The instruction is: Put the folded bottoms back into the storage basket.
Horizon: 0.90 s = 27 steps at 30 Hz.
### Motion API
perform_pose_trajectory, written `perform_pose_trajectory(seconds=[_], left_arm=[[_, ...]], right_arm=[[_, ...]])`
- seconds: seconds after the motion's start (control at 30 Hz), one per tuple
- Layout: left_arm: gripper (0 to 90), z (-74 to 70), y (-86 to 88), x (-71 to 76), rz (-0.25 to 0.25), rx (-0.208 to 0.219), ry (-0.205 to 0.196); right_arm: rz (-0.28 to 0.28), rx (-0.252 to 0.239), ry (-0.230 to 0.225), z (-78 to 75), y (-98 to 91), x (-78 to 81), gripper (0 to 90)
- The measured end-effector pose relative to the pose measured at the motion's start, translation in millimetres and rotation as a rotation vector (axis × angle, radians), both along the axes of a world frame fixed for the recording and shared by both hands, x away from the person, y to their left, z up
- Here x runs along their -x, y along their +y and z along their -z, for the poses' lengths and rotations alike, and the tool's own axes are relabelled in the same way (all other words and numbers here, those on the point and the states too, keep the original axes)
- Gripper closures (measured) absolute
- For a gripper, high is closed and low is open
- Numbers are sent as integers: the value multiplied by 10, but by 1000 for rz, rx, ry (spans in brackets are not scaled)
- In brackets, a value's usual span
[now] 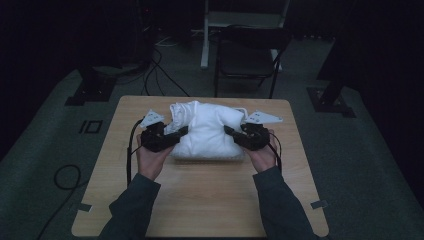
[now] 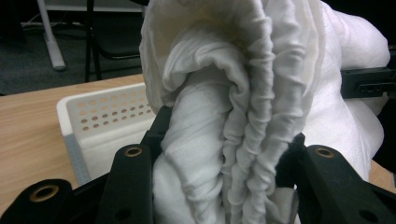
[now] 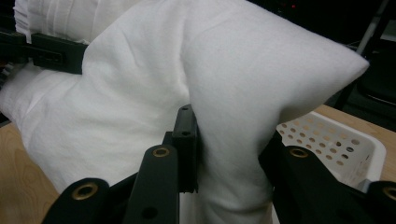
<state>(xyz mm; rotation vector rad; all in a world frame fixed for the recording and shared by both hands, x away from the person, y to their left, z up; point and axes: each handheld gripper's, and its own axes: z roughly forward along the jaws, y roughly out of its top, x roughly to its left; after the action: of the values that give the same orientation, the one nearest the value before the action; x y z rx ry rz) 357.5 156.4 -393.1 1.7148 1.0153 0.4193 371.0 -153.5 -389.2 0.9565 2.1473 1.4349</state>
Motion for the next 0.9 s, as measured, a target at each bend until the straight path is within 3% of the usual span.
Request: perform_pose_trajectory(seconds=[0.13,0.33,0.7,0.9], left_arm=[[546,-33,-31,-28,-14,-25,-11],[546,-37,-53,-96,-19,-28,-18],[545,8,-82,-255,-29,3,-15],[546,57,-128,-356,-43,17,4]], right_arm=[[9,-7,5,5,1,-51,702],[23,-19,10,-1,-13,-116,701],[49,-18,30,-19,-30,-260,700],[74,-26,67,8,-49,-357,698]])
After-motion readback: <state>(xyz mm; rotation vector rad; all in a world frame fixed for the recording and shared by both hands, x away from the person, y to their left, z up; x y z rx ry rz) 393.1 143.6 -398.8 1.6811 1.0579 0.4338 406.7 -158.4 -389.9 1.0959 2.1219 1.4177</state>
